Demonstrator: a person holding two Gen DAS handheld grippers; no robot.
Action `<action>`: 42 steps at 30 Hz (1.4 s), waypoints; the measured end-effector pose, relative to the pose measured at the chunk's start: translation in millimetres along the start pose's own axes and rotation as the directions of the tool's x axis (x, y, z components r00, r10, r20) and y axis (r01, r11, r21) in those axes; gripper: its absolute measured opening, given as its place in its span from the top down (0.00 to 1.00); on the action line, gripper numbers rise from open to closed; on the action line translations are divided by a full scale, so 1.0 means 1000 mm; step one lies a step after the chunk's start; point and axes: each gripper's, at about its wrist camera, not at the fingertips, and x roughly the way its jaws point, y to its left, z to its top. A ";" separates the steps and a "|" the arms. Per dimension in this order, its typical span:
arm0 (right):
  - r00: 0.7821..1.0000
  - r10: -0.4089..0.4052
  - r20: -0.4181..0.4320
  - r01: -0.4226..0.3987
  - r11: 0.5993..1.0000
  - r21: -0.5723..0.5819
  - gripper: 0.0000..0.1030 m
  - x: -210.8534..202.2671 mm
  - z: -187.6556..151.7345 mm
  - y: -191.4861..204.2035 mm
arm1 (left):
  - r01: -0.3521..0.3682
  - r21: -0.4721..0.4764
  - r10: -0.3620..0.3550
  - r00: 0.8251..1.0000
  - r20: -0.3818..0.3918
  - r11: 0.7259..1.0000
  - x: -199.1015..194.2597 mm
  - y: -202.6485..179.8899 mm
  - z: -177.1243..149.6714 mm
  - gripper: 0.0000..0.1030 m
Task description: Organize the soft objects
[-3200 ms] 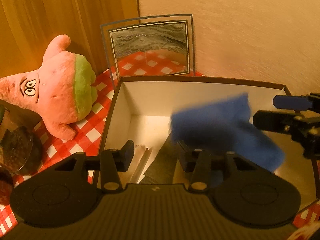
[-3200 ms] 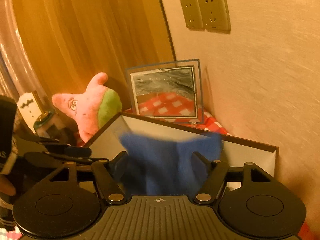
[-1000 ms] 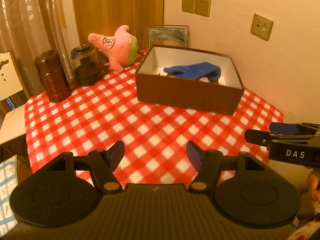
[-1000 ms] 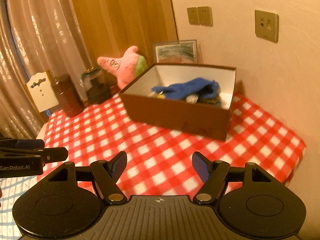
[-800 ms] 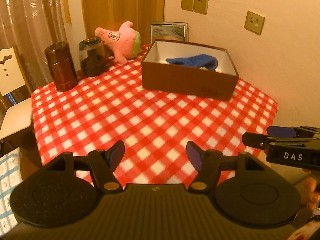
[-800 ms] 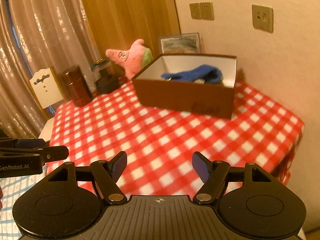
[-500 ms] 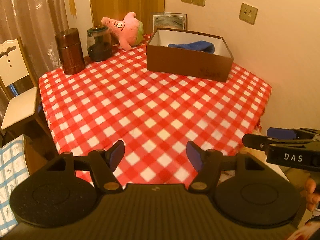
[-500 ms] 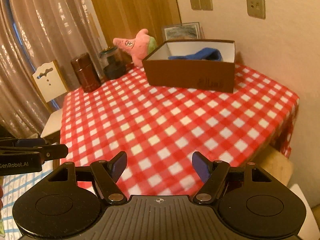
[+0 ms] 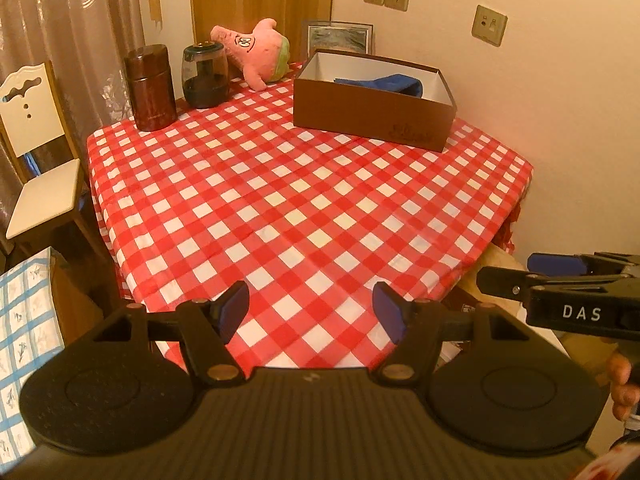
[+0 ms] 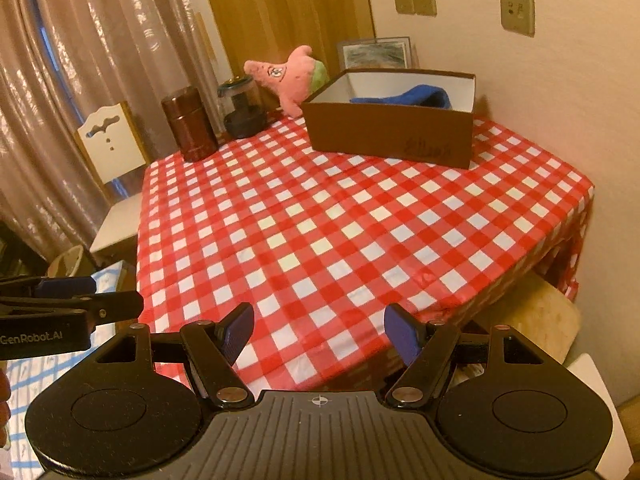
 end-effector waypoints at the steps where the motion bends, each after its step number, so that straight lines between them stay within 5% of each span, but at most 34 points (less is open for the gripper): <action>1: 1.000 0.003 -0.004 -0.003 1.000 0.000 0.30 -0.001 -0.001 -0.001 | -0.003 -0.004 0.003 1.000 -0.003 1.000 0.000 -0.002 -0.001 0.36; 42: 0.998 0.039 -0.045 -0.041 0.999 -0.030 0.30 -0.016 -0.013 -0.016 | -0.006 -0.020 0.006 1.000 -0.018 1.000 -0.012 -0.031 -0.018 0.36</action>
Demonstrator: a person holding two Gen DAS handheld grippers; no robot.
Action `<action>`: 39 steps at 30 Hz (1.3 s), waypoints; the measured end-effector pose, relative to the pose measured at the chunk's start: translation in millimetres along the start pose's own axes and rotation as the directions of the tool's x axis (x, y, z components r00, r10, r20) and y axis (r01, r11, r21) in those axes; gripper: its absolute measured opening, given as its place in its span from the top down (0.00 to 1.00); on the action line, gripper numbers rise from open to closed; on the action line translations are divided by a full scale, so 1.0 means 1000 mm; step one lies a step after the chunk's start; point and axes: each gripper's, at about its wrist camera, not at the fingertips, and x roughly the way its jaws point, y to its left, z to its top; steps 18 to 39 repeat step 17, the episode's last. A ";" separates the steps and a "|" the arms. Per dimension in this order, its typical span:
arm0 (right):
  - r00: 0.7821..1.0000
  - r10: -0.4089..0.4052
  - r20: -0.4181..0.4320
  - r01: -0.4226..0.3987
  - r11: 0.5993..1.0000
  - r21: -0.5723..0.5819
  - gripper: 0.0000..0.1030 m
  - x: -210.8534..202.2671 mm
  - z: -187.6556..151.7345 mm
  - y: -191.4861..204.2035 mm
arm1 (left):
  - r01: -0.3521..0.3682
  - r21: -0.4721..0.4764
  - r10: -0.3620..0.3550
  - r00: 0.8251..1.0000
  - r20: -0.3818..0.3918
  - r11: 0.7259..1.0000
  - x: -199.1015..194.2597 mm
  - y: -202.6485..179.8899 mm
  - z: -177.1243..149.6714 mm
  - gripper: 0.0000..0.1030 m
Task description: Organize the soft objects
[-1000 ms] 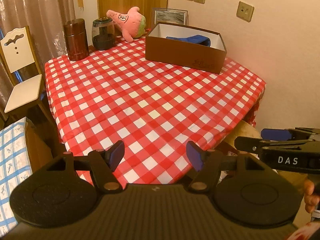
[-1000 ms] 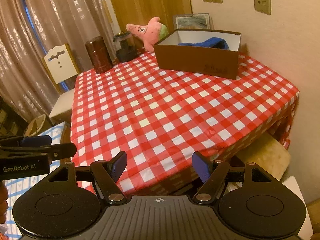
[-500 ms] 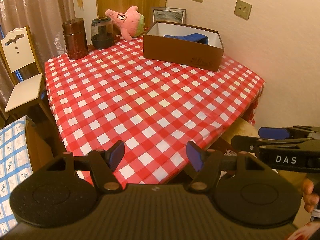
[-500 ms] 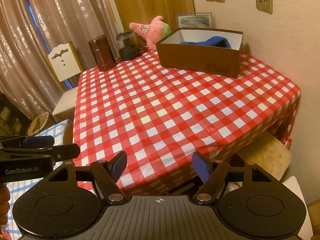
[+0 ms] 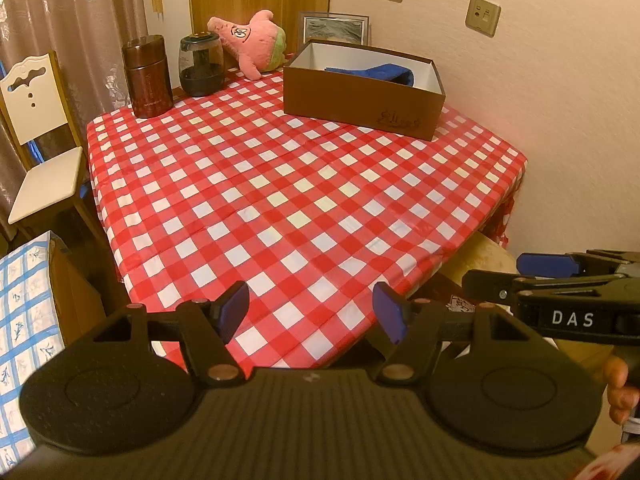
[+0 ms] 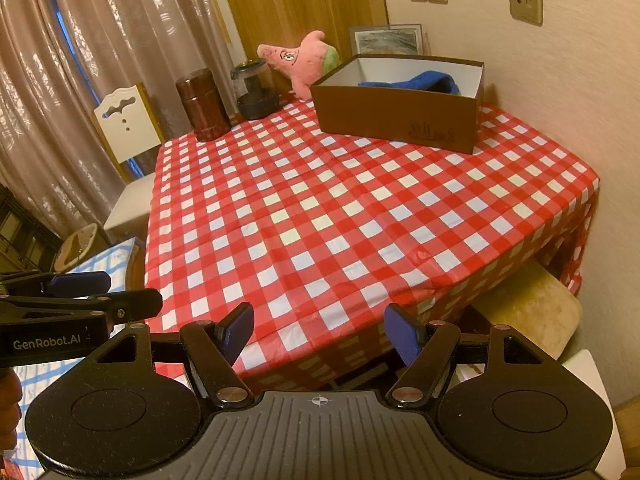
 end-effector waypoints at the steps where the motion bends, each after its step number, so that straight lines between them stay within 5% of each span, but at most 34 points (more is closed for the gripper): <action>1: 1.000 0.000 0.000 0.000 1.000 0.000 0.30 0.000 0.000 0.000 | 0.000 0.000 0.000 1.000 0.000 1.000 0.000 0.000 0.000 0.36; 39: 1.000 0.000 0.001 0.000 1.000 -0.001 0.30 0.001 0.001 -0.002 | -0.003 0.002 0.003 1.000 0.000 1.000 0.004 -0.001 0.004 0.36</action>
